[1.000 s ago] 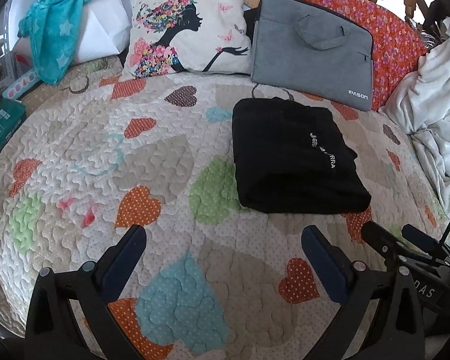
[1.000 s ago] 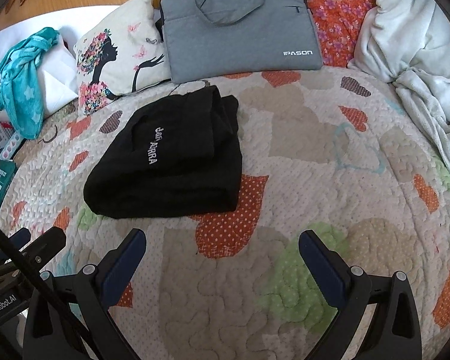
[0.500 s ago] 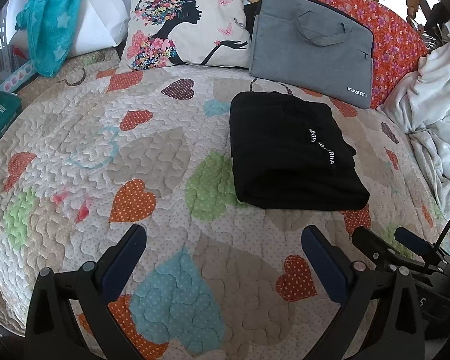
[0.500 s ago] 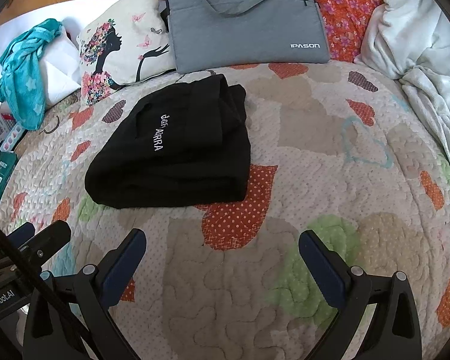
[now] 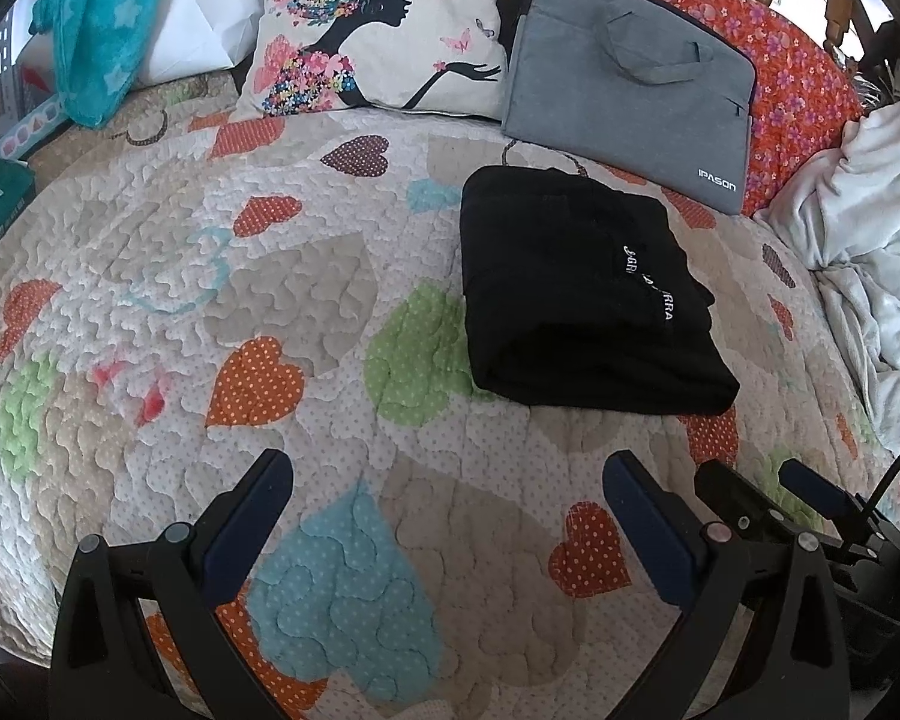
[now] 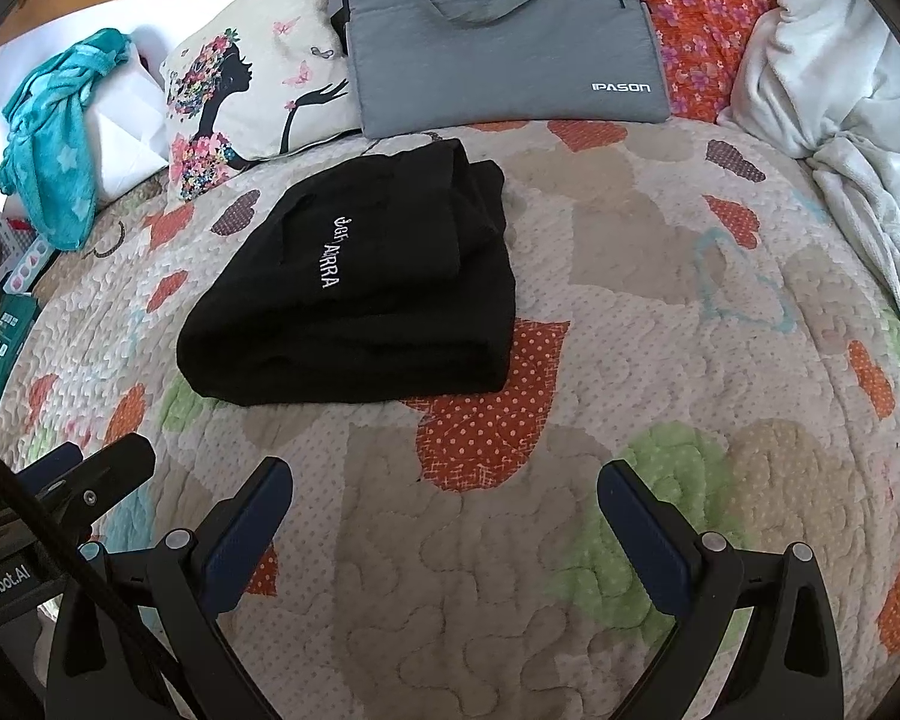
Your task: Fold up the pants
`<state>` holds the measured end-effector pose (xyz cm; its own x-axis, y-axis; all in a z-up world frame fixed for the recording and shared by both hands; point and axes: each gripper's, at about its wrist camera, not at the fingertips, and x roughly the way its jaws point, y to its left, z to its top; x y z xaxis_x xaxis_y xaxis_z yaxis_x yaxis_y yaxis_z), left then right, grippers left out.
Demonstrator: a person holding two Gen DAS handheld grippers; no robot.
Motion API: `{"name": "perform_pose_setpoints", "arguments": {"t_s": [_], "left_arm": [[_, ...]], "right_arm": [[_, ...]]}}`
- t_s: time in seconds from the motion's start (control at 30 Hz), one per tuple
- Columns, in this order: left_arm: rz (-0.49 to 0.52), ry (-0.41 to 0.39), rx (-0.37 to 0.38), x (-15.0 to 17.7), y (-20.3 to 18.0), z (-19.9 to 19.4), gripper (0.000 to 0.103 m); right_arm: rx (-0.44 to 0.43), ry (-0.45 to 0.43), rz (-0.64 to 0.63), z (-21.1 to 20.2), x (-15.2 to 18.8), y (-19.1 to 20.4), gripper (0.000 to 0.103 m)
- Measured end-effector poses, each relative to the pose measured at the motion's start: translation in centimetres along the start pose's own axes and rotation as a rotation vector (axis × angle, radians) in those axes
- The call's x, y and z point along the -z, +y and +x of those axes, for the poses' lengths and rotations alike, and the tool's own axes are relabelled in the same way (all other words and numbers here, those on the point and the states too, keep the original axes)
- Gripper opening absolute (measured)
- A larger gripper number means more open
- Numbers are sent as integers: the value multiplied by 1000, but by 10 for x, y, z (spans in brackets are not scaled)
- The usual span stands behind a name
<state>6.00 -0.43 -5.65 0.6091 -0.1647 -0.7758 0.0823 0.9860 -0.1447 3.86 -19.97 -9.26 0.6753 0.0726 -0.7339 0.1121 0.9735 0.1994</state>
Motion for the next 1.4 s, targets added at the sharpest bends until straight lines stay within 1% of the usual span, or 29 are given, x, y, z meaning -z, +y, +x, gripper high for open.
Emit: {"name": "perform_pose_setpoints", "arguments": {"t_s": [0.2,0.43,0.77,1.03,1.27,1.4], "left_arm": [[-3,-1,6,-1,1,0,103],[-32,1,-2,-4,9,2,103],[-39,-7,-41,-7,14,4,103],[-45,16,-71,-4,20,13,103],[-30,25,-83,0,20,17,103],[-29,34,-76,2,20,20,103]], "right_arm": [[2,1,-1,0,0,0,103],[2,3,-2,1,1,0,103],[1,1,2,-2,2,-2,103],[-7,-6,-22,-9,5,4,103],[-7,-14,-47,-14,8,9,103],[-8,-18,-61,-17,9,12,103]]}}
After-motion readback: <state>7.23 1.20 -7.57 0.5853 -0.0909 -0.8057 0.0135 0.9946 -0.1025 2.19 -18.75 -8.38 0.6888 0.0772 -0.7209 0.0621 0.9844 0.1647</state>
